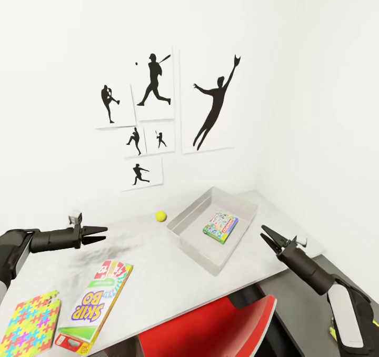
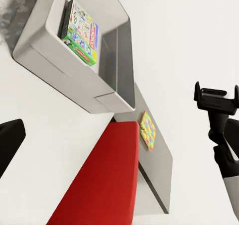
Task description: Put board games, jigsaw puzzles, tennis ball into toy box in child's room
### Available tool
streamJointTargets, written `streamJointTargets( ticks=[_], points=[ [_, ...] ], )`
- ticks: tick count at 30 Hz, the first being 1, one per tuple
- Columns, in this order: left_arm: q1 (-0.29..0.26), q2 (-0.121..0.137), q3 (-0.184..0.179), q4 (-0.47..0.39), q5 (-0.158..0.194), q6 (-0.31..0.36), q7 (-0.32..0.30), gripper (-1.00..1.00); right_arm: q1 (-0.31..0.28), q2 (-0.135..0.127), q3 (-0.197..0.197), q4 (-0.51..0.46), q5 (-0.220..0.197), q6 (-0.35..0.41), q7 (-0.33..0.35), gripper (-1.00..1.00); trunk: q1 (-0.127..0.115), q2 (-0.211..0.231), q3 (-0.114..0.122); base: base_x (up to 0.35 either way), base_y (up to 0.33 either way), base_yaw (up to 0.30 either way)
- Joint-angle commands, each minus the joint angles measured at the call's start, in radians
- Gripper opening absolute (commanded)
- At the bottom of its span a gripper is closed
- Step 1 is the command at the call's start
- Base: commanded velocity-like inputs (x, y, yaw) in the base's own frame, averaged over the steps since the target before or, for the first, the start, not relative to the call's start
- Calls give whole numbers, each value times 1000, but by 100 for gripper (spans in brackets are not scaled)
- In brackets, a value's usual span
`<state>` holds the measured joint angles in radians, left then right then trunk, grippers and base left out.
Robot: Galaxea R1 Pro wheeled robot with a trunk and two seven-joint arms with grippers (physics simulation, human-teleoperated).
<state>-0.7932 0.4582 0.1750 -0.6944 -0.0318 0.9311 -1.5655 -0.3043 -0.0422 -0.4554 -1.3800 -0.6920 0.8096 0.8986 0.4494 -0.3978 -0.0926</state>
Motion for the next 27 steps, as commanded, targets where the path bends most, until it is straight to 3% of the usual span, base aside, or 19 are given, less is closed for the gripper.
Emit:
streamJointTargets(
  ticks=[1,27],
  points=[
    [-1,0,1,0,-4,11,-5,100,-1,1,-1,-1,-2,5,1,100,1,-2,-2,-1,0,0],
    [0,-4,-1,-1,-4,11,-5,100,-1,-10,-6,3,0,1,3,100,1,-2,6,0,0,0]
  ],
)
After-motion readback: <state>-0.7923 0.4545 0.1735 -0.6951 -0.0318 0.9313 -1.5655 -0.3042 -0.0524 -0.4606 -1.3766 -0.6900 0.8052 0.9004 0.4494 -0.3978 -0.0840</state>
